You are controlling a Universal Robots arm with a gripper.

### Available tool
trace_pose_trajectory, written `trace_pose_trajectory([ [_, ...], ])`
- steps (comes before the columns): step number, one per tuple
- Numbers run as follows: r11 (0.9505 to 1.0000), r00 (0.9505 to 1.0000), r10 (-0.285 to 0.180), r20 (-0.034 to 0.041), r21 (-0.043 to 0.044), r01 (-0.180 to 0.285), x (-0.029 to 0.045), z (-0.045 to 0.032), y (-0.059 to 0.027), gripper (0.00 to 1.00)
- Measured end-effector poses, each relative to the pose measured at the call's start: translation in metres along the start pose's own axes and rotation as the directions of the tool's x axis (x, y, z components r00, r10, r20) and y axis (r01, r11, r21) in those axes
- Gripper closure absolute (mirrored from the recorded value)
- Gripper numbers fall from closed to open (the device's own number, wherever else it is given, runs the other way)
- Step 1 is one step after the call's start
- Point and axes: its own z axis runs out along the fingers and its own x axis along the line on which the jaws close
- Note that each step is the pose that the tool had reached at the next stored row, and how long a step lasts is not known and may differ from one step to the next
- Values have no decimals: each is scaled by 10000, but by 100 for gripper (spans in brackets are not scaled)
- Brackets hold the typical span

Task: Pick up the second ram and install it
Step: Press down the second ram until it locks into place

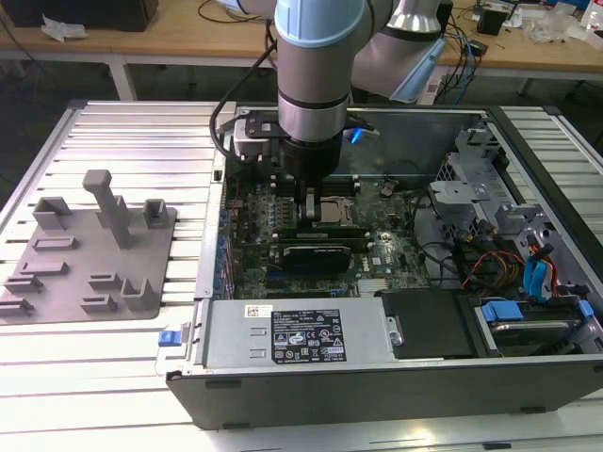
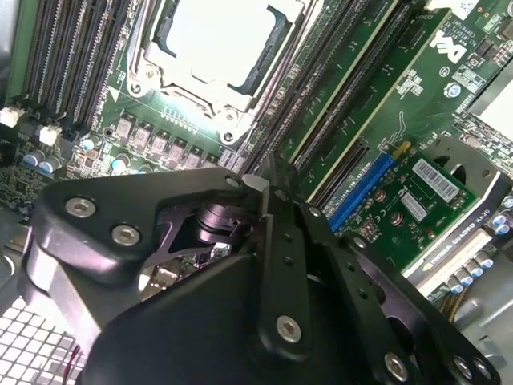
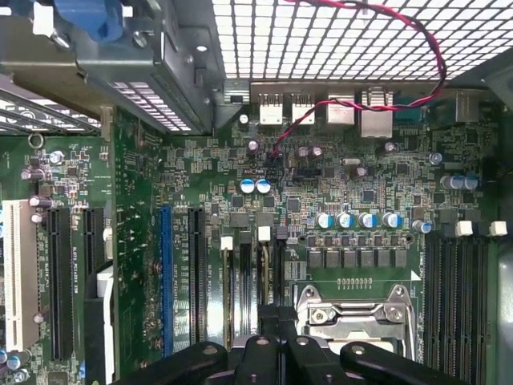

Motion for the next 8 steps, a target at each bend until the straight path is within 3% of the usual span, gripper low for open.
trace_pose_trajectory([
  [8,10000,10000,0,4,0,0,1,17,0,92],
])
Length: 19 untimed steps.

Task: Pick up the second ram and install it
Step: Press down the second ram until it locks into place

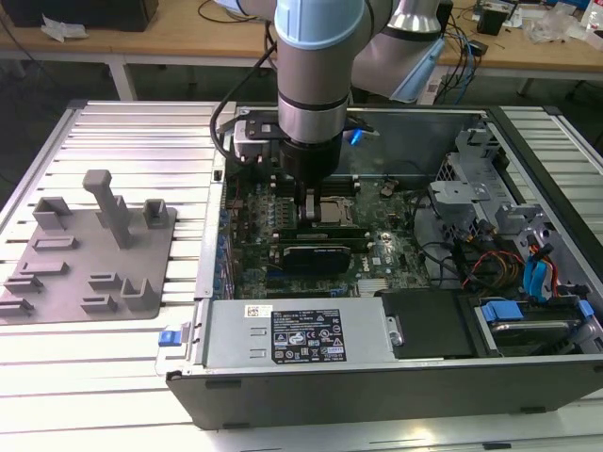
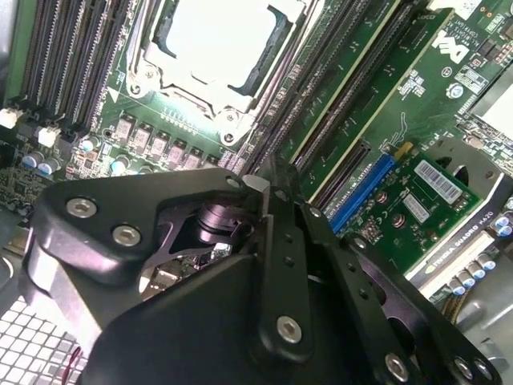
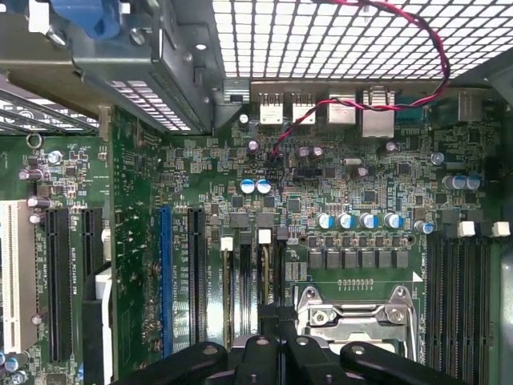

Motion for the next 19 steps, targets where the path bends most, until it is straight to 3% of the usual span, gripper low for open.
trace_pose_trajectory([
  [4,10000,10000,-1,-3,0,1,0,5,0,92],
  [7,10000,10000,0,-1,1,0,-1,-54,-1,92],
  [8,10000,10000,0,-2,0,0,-2,-133,-3,92],
  [10,10000,10000,0,-2,1,0,-4,-217,-4,92],
  [12,10000,10000,-2,-1,1,2,-4,-222,-23,92],
  [19,10000,10000,-2,-3,-6,2,-6,-215,-369,92],
])
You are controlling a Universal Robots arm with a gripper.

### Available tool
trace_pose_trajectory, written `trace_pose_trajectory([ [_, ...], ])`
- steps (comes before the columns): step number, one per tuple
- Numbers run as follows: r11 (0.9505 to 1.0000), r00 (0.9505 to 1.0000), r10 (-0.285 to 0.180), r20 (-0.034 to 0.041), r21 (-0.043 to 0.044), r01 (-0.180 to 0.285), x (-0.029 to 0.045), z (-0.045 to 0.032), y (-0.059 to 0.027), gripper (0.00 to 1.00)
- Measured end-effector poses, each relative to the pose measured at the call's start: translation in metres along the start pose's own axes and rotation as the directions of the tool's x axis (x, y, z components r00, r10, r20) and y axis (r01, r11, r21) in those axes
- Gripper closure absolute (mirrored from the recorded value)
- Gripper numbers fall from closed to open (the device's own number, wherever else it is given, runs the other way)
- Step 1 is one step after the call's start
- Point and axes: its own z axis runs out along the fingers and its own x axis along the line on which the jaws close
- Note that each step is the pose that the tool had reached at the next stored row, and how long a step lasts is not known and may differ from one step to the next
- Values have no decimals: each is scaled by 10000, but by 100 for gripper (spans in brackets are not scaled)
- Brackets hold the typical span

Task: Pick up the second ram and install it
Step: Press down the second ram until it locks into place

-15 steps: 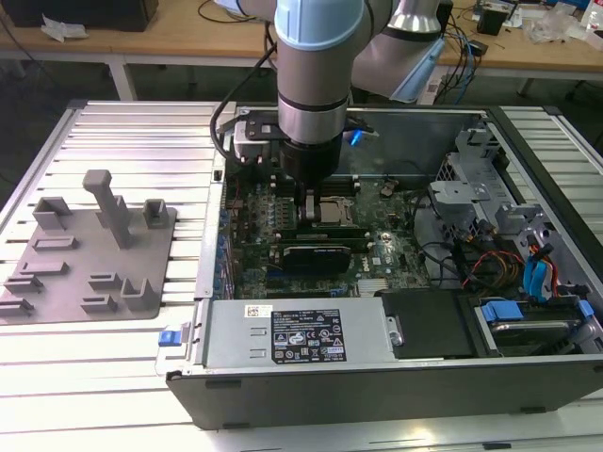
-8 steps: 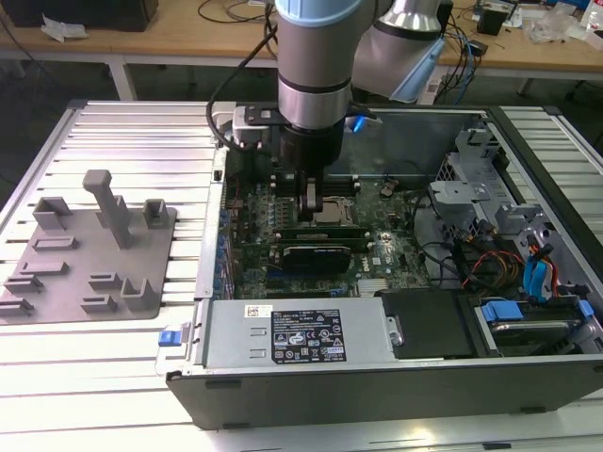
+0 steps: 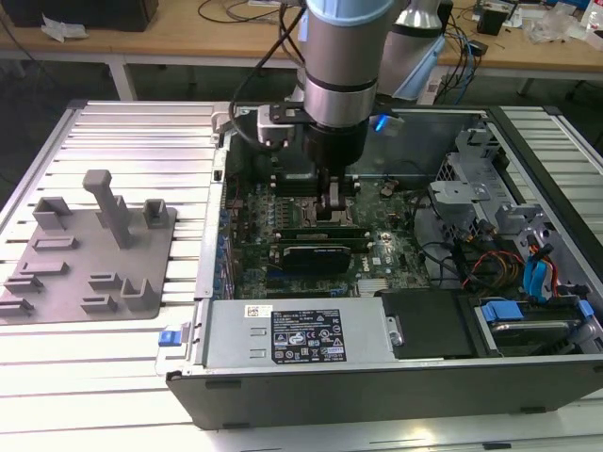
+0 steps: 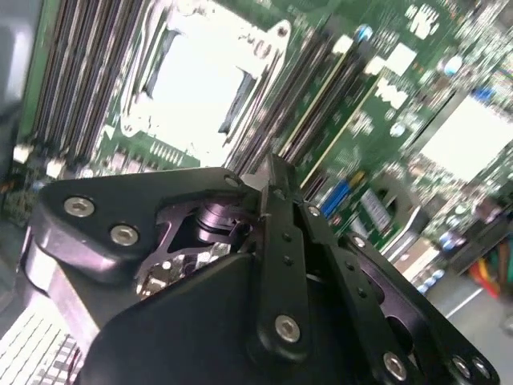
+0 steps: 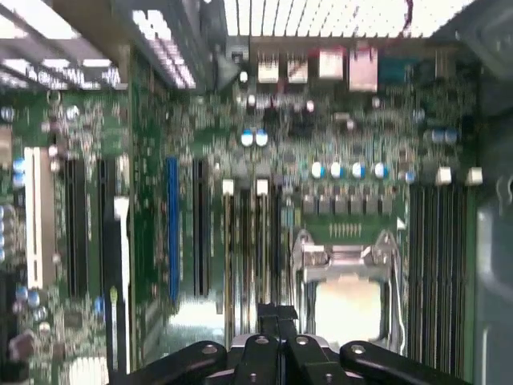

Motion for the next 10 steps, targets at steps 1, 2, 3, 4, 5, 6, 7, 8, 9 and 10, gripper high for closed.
trace_pose_trajectory([
  [1,10000,10000,1,0,-2,-1,0,0,-15,92],
  [2,10000,10000,2,1,-1,-2,1,-1,-15,92],
  [3,10000,10000,1,1,-1,-1,7,-1,-17,92],
  [4,10000,10000,2,2,-1,-2,12,-1,-16,92],
  [5,10000,10000,3,0,-1,-3,13,-2,-16,92],
  [6,10000,10000,2,0,-1,-2,15,-2,-16,92],
  [7,10000,10000,2,0,-2,-2,17,-2,-16,92],
  [8,10000,10000,2,1,-1,-2,20,-2,-16,92],
  [9,10000,10000,2,1,-1,-2,21,-2,-16,92],
  [10,10000,10000,2,1,-1,-2,22,-2,-16,92],
])
